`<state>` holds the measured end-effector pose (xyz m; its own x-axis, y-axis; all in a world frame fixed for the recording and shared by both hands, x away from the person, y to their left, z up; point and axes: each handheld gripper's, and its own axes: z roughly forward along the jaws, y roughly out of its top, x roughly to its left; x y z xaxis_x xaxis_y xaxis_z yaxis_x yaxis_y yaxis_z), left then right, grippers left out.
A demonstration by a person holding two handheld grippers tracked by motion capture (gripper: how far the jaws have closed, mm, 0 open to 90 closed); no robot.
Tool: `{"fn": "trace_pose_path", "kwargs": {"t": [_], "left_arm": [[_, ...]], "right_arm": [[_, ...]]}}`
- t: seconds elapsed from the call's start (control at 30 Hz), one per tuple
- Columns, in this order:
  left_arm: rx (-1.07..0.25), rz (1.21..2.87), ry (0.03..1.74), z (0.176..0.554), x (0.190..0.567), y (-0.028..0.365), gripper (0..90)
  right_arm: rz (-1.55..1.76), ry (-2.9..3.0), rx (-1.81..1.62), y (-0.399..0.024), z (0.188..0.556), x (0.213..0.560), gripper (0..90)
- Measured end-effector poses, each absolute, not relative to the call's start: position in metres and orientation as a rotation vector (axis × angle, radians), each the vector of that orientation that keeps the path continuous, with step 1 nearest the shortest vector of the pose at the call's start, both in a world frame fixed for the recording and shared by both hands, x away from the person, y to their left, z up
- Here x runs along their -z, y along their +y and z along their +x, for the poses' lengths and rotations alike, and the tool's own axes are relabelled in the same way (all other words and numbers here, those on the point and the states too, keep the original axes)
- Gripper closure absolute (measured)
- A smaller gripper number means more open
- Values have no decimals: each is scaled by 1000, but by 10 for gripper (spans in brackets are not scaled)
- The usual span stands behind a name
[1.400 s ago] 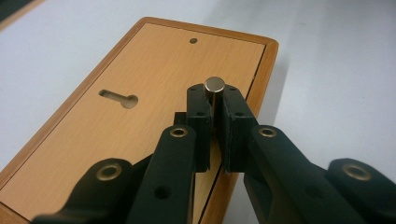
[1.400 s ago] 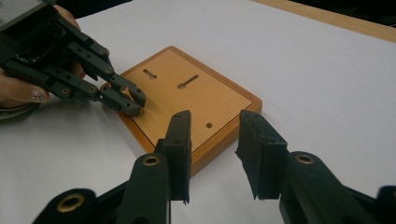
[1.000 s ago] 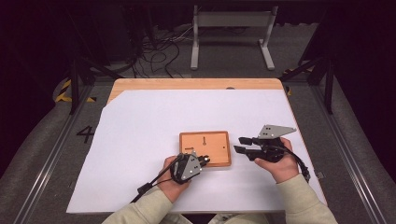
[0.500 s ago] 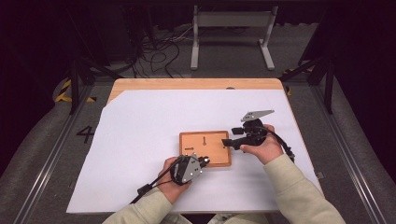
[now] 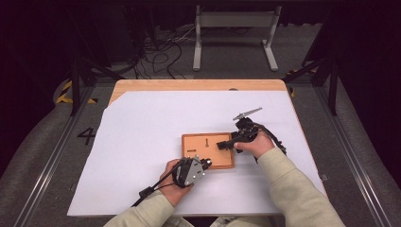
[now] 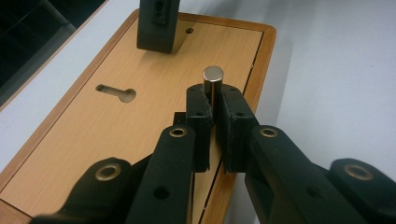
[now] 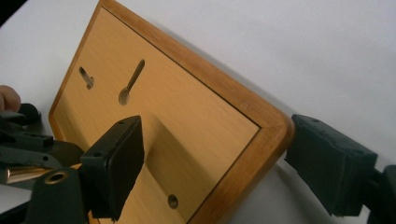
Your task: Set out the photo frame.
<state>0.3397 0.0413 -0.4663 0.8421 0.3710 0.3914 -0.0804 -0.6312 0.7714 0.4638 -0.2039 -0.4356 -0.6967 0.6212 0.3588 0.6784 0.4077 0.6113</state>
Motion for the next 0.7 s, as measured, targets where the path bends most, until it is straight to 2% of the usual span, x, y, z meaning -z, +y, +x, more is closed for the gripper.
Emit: {"fn": "trace_pose_path", "kwargs": {"t": [0.27,0.53,0.7], "left_arm": [[-679,2161,210,340,467,41,831],[-649,2165,221,339,465,42,836],[-592,2169,226,336,465,41,774]], "right_arm": [[-1159,-2472,1153,-199,471,446,211],[-1153,-2451,1159,-205,471,440,287],[-1134,-2469,1165,-206,468,435,328]]}}
